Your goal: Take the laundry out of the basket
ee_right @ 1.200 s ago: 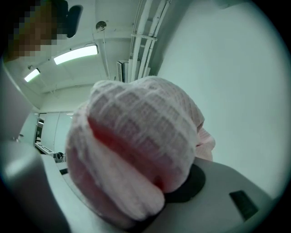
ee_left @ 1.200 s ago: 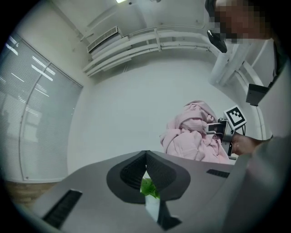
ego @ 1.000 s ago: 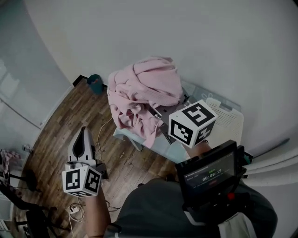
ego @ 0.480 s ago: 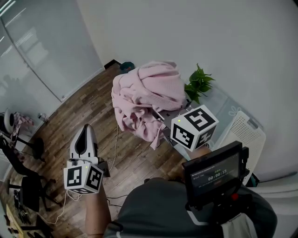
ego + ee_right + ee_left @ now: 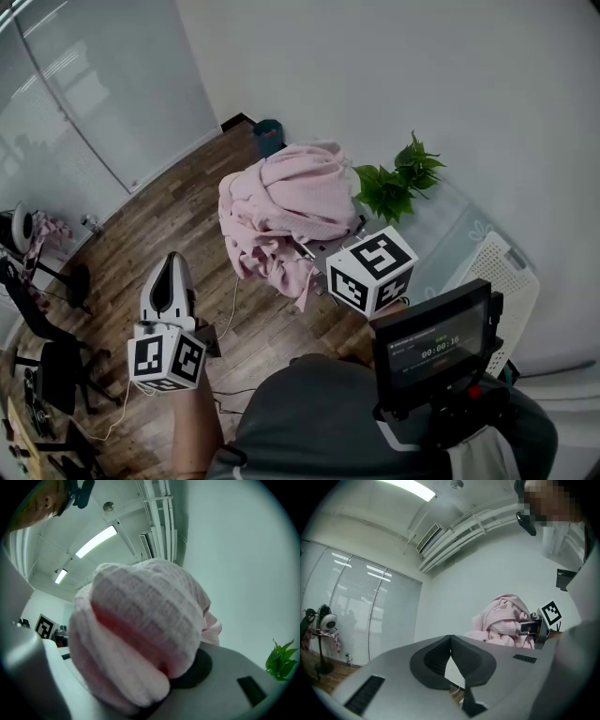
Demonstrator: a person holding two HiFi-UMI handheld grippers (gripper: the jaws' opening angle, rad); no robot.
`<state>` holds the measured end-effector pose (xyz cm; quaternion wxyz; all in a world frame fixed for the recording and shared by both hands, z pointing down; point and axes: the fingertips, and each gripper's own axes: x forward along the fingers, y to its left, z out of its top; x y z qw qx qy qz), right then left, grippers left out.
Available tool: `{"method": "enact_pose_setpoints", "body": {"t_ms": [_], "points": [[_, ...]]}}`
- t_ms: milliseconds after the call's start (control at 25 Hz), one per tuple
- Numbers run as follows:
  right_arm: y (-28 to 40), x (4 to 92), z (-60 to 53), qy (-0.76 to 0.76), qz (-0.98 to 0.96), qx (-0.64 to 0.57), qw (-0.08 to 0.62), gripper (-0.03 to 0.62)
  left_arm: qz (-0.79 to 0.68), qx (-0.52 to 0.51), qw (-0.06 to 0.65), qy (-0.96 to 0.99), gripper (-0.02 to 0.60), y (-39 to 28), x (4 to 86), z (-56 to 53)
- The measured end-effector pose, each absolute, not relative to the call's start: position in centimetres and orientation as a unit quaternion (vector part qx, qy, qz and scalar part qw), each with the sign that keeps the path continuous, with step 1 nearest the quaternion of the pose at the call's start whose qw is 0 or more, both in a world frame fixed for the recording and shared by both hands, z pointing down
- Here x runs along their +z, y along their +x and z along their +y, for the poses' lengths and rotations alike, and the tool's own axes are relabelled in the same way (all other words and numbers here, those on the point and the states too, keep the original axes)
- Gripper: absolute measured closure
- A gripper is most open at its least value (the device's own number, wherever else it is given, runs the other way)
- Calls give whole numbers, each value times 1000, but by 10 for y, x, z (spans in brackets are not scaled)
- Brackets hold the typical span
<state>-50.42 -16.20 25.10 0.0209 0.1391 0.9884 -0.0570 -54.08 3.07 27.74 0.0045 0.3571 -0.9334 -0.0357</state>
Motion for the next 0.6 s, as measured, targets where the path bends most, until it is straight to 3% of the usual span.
{"method": "enact_pose_setpoints", "body": {"t_ms": [600], "points": [[-505,255,-161,143,988,-66,4,342,-929,-40,19,369,572,-542,278,13]]}}
